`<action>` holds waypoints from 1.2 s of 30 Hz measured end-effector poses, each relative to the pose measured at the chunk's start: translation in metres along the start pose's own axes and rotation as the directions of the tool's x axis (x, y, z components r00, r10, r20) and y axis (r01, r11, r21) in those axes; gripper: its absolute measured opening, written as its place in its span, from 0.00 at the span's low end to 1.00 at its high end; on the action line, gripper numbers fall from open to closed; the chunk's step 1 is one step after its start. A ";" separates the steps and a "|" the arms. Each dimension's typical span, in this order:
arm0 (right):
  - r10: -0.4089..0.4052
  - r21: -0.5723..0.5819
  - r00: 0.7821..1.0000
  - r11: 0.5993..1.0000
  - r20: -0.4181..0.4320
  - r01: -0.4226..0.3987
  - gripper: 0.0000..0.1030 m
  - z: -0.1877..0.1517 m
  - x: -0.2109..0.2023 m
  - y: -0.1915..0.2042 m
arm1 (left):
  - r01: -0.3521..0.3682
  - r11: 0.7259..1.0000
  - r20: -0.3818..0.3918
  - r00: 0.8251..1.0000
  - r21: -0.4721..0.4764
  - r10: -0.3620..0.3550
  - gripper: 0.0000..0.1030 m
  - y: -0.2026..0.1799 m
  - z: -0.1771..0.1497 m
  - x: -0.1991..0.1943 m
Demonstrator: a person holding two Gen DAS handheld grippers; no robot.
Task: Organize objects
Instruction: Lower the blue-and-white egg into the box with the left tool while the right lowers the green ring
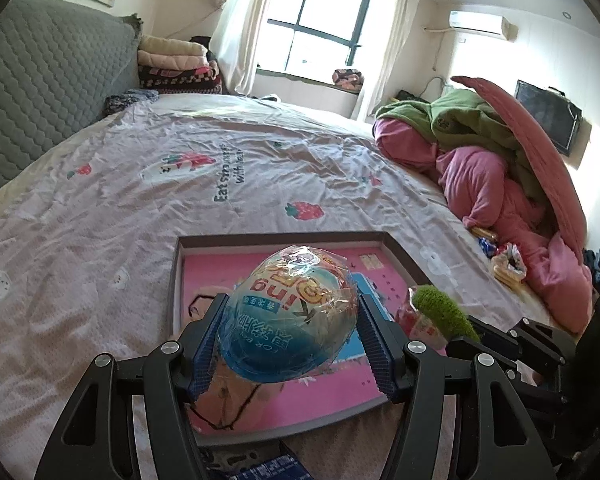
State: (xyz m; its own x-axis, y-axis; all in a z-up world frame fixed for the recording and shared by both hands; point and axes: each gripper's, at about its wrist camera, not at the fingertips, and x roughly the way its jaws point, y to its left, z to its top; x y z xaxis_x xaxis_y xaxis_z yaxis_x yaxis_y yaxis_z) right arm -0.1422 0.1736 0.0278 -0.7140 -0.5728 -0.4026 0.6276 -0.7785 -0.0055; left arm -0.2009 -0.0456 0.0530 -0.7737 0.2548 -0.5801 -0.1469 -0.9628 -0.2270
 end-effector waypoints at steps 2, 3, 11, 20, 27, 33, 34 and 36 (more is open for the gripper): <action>0.001 0.003 1.000 1.000 0.001 -0.001 0.13 0.001 0.001 -0.001 | 0.000 1.000 0.005 1.000 -0.008 0.000 0.63 0.003 0.003 0.000; -0.003 0.001 1.000 1.000 0.001 0.003 0.13 0.002 0.002 -0.002 | -0.001 1.000 0.005 1.000 -0.009 0.001 0.63 0.005 0.004 0.001; 0.007 -0.008 1.000 1.000 0.004 -0.007 0.13 0.009 0.009 -0.004 | 0.001 1.000 -0.015 1.000 -0.008 -0.001 0.63 0.006 0.002 0.013; 0.030 -0.003 0.997 1.000 -0.065 -0.030 0.13 0.003 0.030 -0.002 | 0.012 1.000 -0.059 0.998 0.027 -0.010 0.63 -0.005 -0.007 0.031; 0.033 0.037 0.989 0.999 -0.147 -0.028 0.13 -0.010 0.045 -0.010 | 0.011 0.998 -0.111 0.994 0.070 -0.004 0.63 -0.017 -0.018 0.047; 0.032 0.070 0.979 0.997 -0.200 -0.018 0.14 -0.018 0.054 -0.017 | 0.008 0.995 -0.156 0.988 0.096 0.007 0.63 -0.021 -0.028 0.058; 0.040 0.077 0.977 0.997 -0.209 -0.024 0.14 -0.019 0.055 -0.018 | 0.005 0.995 -0.165 0.986 0.101 0.011 0.63 -0.022 -0.030 0.060; 0.041 0.084 0.974 0.996 -0.222 -0.023 0.14 -0.020 0.058 -0.019 | -0.002 0.994 -0.180 0.983 0.108 0.021 0.63 -0.023 -0.032 0.063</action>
State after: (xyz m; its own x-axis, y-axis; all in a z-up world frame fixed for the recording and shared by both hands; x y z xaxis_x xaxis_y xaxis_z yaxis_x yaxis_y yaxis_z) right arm -0.1894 0.1609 -0.0140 -0.6008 -0.5332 -0.5956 0.6155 -0.7840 0.0809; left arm -0.2262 -0.0043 -0.0034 -0.6532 0.2466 -0.7159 -0.2114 -0.9673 -0.1402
